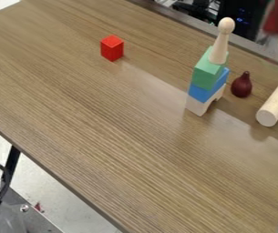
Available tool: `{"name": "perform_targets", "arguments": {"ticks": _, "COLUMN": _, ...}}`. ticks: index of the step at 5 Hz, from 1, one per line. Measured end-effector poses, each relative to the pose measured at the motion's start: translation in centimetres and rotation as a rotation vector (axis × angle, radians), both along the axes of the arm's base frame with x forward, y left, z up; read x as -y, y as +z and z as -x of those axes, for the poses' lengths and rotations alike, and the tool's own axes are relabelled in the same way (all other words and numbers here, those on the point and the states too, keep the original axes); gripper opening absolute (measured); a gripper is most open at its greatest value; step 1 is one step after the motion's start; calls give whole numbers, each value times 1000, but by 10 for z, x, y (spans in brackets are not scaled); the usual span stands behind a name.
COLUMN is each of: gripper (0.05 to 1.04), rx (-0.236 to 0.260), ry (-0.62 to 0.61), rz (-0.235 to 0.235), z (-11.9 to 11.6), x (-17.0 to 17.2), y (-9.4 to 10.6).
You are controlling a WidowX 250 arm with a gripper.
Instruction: Put the pawn on the red cube
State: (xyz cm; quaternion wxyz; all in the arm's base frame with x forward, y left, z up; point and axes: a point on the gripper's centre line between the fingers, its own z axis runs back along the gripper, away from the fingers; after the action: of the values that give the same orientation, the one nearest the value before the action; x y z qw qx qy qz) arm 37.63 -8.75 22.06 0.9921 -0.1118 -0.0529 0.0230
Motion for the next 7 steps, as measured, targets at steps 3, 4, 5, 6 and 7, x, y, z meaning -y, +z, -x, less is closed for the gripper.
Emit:
{"name": "perform_targets", "arguments": {"ticks": 3, "gripper": 575, "rx": -31, "ry": 343, "rz": -15, "z": -20, "x": -113, "y": -5}}
{"name": "perform_targets", "arguments": {"ticks": 4, "gripper": 575, "rx": -95, "ry": 413, "rz": -58, "z": -24, "x": -144, "y": -35}}
{"name": "perform_targets", "arguments": {"ticks": 5, "gripper": 575, "rx": -173, "ry": 445, "rz": -131, "z": -26, "x": -163, "y": -68}}
{"name": "perform_targets", "arguments": {"ticks": 6, "gripper": 575, "rx": -205, "ry": 456, "rz": -191, "z": -24, "x": -177, "y": -97}}
{"name": "perform_targets", "arguments": {"ticks": 7, "gripper": 575, "rx": -207, "ry": 448, "rz": -214, "z": -21, "x": -183, "y": -112}}
